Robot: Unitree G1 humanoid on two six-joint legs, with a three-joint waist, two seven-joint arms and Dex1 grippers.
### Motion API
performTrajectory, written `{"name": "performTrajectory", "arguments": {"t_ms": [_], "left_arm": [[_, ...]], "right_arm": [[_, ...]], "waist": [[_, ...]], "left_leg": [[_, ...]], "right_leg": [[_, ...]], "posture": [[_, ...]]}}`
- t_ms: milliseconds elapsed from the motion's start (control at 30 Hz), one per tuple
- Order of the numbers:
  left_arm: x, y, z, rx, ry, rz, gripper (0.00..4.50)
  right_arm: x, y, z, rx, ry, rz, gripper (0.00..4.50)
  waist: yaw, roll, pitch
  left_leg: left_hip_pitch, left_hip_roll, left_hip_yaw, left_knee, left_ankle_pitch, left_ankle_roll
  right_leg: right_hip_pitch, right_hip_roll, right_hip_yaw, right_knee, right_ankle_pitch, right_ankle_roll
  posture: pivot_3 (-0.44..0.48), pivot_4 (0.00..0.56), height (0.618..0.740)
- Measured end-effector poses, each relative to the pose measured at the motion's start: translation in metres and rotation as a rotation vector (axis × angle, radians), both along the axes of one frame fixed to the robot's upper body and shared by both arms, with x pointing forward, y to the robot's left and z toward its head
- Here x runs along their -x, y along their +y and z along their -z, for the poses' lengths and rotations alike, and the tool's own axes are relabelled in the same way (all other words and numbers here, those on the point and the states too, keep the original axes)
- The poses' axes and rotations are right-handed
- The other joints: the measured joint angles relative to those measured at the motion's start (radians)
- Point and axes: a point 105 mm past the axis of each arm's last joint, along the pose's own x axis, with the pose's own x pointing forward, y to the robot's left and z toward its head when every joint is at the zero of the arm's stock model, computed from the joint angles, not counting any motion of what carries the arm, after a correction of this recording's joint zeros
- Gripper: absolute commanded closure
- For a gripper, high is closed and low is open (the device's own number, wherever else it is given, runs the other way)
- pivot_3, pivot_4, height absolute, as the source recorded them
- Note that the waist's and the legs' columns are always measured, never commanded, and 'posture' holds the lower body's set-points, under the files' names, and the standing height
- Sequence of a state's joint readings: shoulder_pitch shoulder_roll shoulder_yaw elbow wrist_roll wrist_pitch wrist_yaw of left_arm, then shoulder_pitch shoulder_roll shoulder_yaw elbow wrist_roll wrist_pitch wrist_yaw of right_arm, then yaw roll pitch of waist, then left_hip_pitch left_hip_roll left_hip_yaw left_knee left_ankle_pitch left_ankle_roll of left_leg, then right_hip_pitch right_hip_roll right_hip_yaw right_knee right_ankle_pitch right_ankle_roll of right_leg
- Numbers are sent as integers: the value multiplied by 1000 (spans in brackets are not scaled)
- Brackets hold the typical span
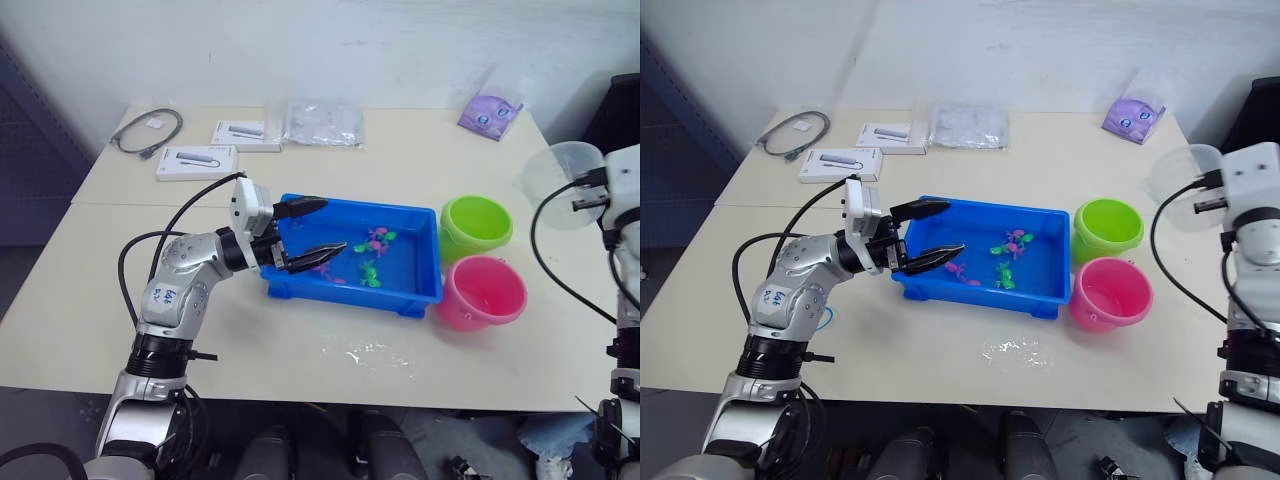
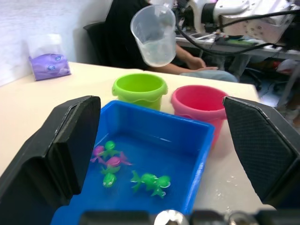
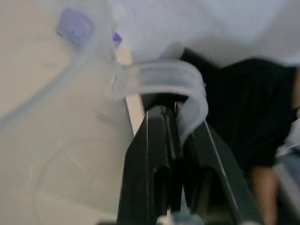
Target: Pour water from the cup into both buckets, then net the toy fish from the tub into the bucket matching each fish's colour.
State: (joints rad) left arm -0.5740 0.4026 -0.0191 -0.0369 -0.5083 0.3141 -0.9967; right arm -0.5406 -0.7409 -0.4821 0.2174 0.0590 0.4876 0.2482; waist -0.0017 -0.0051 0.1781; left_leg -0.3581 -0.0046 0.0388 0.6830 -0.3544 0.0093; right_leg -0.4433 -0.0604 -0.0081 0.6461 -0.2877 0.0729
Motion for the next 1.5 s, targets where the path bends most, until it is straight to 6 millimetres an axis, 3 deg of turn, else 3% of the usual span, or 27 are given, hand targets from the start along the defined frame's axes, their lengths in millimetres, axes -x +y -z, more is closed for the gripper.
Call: {"name": "performTrajectory", "arguments": {"t_ms": [133, 267, 367, 467, 800, 1033, 1167, 1367, 1500], "left_arm": [[25, 0, 4, -59, 0, 151, 0], [47, -1, 16, -134, 46, 296, 0], [56, -1, 17, -161, 61, 354, 0], [57, -1, 18, -160, 65, 369, 0], [54, -2, 21, -151, 108, 335, 0], [53, -2, 21, -143, 125, 311, 0], [51, 0, 18, -136, 113, 290, 0], [48, 11, 15, -159, 125, 255, 0], [48, 15, 11, -164, 130, 234, 0]], "right_arm": [[29, -14, 9, -294, -110, -32, 4445], [55, -24, 52, -452, -94, 35, 4445], [64, -17, 92, -537, -52, 45, 4445], [61, -4, 112, -506, -9, 19, 4445], [42, 23, 127, -457, -56, -10, 4445], [37, 24, 145, -442, -29, 14, 4445], [40, 21, 145, -430, -28, 23, 3210], [59, 19, 147, -414, 0, 24, 138], [81, 25, 147, -421, 52, -15, 51]], "waist": [[0, 0, 0], [0, 0, 0], [-6, 1, 0], [-19, 3, -2], [-27, 3, -2], [-26, 3, -2], [-27, 3, -2], [-26, 3, -2], [-25, 3, -2]], "left_leg": [[0, 0, 0, 0, 0, 1], [1, 0, 0, 0, -1, 1], [3, -1, 1, 0, -1, 1], [4, -1, 4, 0, 0, 2], [5, -1, 4, 0, 0, 1], [5, -1, 4, 0, 0, 2], [5, -1, 4, 0, 0, 2], [5, -1, 4, -1, 0, 2], [5, -1, 4, -1, 0, 2]], "right_leg": [[1, 0, 0, -1, 0, 0], [1, 0, 1, -1, 0, 0], [1, 0, 3, -2, 0, 0], [1, 0, 6, 0, 0, 0], [1, 1, 8, 1, 0, 0], [1, 1, 8, 1, 0, 0], [1, 1, 8, 1, 0, 0], [1, 1, 8, 0, 0, 0], [1, 1, 8, 0, 0, 0]], "posture": [[0, 150, 740], [0, 150, 740], [0, 150, 740], [0, 150, 740], [0, 150, 740], [0, 150, 740], [0, 150, 740], [0, 150, 740], [0, 150, 740]]}}
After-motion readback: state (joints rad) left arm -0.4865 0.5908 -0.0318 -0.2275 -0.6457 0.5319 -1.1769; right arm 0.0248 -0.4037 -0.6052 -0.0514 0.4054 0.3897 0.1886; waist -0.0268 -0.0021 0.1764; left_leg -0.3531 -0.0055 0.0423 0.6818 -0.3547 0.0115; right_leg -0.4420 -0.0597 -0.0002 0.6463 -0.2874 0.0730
